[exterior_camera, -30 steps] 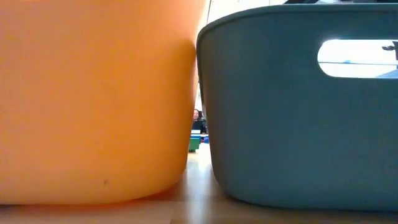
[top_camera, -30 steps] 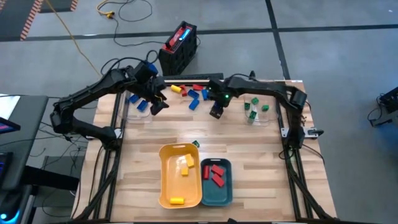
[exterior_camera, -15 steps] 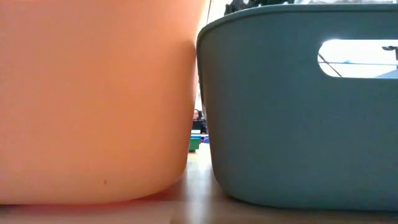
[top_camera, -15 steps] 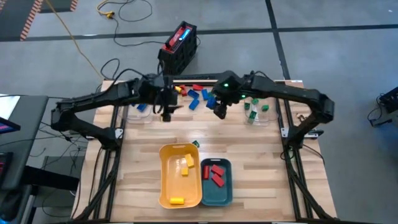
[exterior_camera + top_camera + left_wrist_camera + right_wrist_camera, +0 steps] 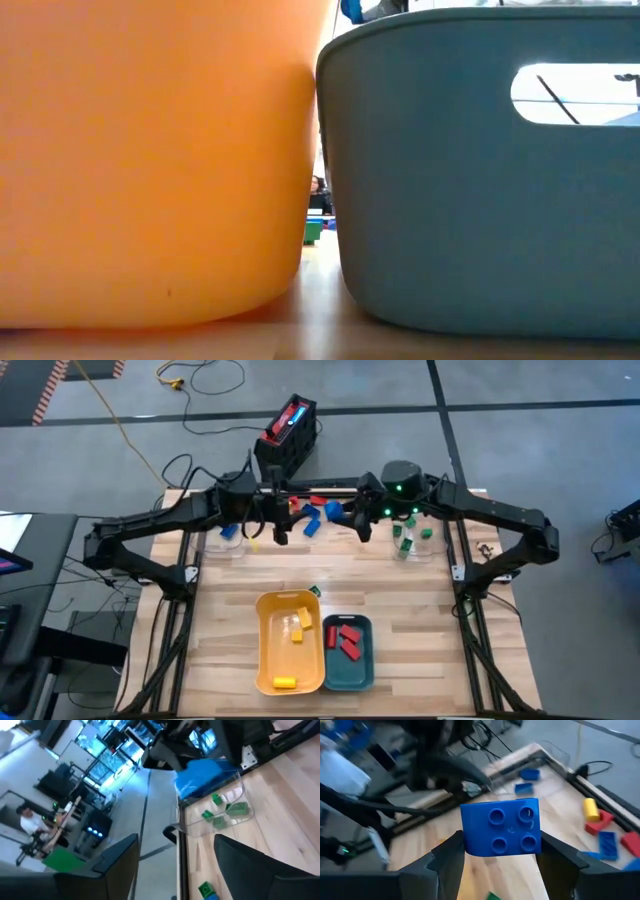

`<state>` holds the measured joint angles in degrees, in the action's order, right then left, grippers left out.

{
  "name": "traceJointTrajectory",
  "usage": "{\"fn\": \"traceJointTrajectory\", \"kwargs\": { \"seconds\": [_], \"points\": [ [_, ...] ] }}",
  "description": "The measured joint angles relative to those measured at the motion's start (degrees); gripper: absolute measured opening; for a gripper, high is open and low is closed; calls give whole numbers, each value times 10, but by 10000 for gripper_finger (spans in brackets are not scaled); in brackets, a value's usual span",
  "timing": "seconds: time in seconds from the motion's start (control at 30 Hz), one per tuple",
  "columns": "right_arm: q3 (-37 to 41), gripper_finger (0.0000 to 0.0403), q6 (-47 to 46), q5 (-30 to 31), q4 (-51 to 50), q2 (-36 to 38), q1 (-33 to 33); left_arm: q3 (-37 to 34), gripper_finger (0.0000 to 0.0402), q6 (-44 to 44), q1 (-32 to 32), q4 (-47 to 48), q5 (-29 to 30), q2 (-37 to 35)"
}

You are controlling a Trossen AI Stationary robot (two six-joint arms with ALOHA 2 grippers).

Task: Sort blocks
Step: Put the blue game piece into the left transparent bin

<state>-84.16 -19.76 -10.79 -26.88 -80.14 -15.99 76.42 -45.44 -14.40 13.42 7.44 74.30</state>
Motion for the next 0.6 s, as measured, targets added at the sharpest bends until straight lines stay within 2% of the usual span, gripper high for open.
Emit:
{"fn": "traceJointTrajectory", "kwargs": {
  "seconds": [0.1,0.2,0.43,0.6],
  "points": [
    [0,235,-13,-14,39,-3,-3,1,275,-46,15,-21,6,13],
    [-4,235,-28,-29,65,-9,-3,-1,282,-81,28,-28,37,28],
    [-9,235,-49,-44,85,-13,2,1,285,-108,45,-146,74,37],
    [-9,235,-60,-45,101,-13,4,0,285,-134,50,-142,50,39]
  ]
}}
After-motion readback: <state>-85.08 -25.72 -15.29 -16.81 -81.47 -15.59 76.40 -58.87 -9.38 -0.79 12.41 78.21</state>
